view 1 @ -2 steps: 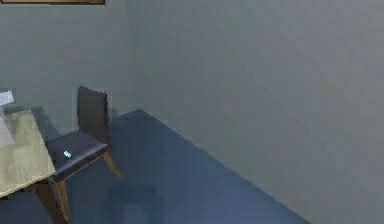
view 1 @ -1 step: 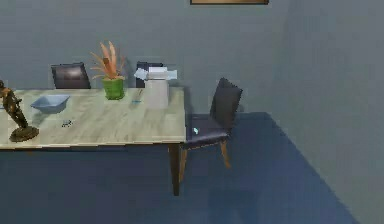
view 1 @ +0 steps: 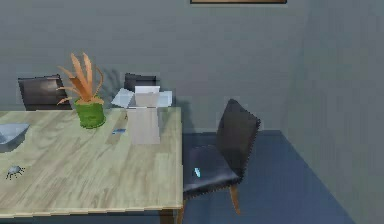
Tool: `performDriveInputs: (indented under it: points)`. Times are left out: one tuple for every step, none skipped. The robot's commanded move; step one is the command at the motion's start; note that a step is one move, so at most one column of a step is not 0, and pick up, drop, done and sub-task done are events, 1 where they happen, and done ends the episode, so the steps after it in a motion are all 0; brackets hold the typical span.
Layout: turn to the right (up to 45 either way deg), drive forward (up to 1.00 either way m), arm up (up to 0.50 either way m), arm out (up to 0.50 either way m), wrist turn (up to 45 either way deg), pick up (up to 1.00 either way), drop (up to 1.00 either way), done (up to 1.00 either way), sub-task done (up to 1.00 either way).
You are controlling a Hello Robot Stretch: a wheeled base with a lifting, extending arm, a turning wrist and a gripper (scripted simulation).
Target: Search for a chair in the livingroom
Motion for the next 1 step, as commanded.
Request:
performDriveInputs:
  points:
    - [0.0, 0.00, 0.00, 0.00, 0.0, 0.00, 0.00, 1.00, 0.00]
